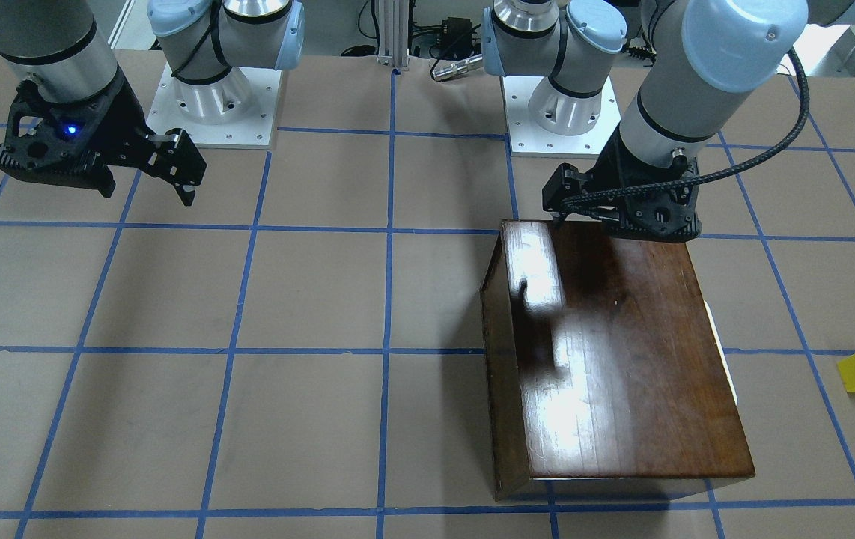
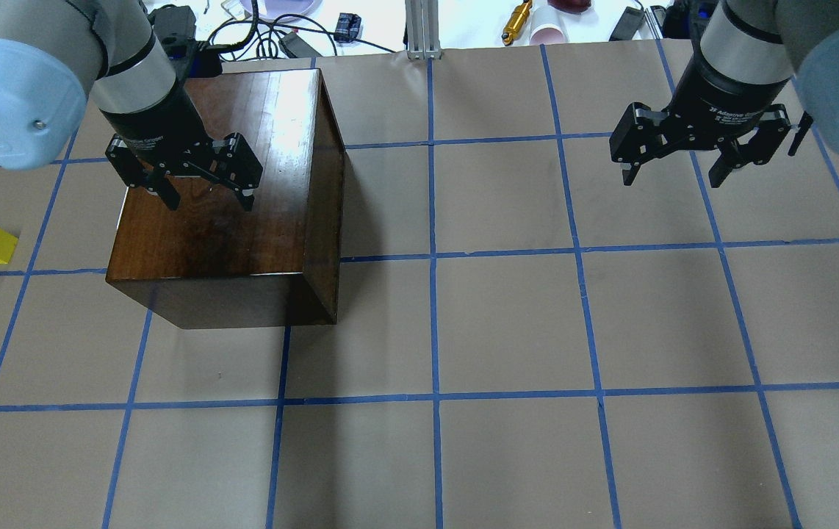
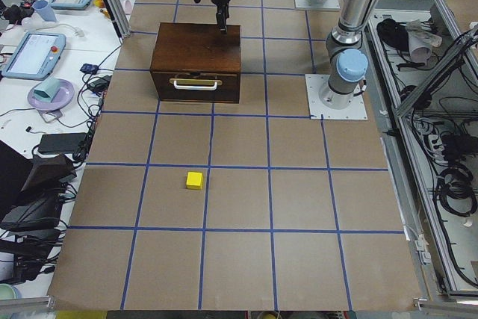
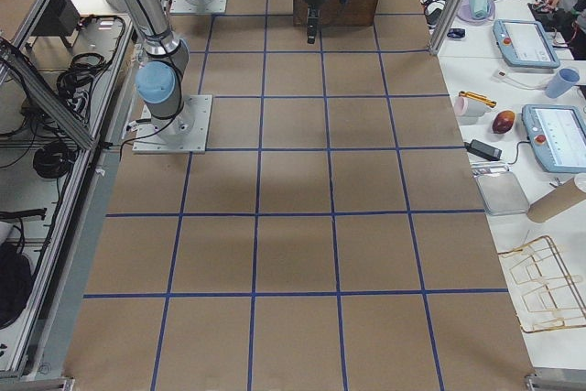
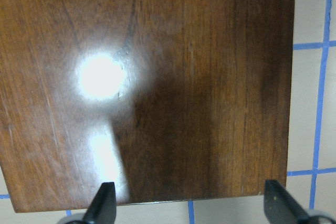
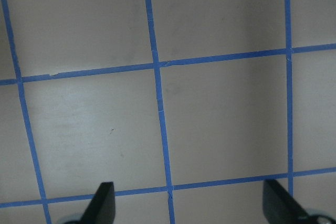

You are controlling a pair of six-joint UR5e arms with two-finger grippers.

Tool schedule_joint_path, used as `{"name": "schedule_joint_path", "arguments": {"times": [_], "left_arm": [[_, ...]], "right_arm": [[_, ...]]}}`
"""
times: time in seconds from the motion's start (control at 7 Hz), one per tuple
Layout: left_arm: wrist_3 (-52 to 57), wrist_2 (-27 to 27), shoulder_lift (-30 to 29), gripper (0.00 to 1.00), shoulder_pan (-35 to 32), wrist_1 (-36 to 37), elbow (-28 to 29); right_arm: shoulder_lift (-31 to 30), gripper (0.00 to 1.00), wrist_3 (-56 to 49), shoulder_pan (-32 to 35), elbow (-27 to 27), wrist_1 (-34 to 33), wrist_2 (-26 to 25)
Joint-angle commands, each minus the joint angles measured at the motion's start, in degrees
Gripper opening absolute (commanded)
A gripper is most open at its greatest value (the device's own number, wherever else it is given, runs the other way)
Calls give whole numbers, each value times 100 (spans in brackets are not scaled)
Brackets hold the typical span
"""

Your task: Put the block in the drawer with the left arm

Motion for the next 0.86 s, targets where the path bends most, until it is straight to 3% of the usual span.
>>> {"name": "schedule_joint_path", "arguments": {"times": [0.0,0.71], "left_arm": [[0,-3,11,100,6,45,-14],[35,6,28,100,23,159,3]], "right_arm": [[0,100,0,0,0,0,0],[0,100,0,0,0,0,0]]}}
